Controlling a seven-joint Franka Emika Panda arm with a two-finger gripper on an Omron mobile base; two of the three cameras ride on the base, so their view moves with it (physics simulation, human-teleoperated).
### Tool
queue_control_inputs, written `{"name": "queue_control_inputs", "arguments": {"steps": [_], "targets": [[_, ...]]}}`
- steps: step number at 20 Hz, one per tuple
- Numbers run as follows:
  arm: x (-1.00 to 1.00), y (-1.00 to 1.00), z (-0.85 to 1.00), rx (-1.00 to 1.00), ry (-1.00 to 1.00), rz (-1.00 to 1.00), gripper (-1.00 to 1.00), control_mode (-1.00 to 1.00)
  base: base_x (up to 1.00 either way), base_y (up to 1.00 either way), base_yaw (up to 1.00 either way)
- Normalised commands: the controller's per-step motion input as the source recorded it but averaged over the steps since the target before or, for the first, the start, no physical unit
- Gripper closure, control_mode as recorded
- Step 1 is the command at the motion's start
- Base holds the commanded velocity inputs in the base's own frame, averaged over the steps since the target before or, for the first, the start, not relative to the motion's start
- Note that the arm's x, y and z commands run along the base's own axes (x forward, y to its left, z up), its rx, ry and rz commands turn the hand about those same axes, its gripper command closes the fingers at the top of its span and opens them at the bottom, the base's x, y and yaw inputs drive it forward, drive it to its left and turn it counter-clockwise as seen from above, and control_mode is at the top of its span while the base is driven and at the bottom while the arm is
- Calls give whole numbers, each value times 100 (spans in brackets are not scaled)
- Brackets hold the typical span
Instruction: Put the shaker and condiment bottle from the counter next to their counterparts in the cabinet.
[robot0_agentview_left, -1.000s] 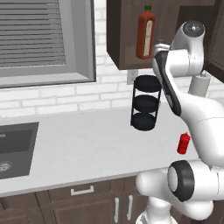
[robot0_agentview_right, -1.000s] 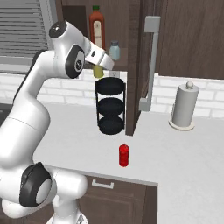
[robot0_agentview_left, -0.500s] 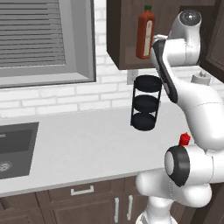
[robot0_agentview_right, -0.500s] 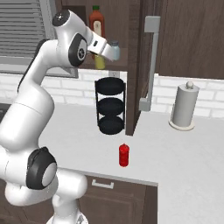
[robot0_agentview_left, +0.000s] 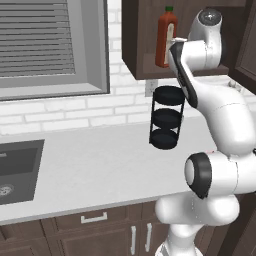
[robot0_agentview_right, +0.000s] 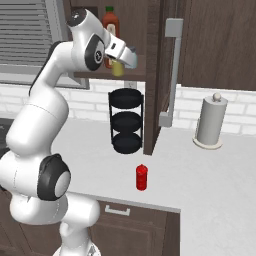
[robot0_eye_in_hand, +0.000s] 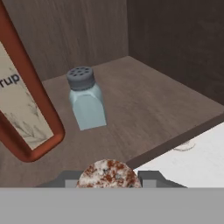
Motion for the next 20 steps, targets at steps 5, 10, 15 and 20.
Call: {"name": "queue_control_inputs", "arguments": {"steps": [5, 10, 15, 20], "targets": [[38, -6, -13, 0, -1, 0, 100, -100, 0, 0, 0], [43, 0, 0, 0, -1, 0, 100, -100, 0, 0, 0], [41, -2, 0, 0, 0, 0, 100, -100, 0, 0, 0], [43, -20, -2, 0, 0, 0, 100, -100, 0, 0, 0]]}}
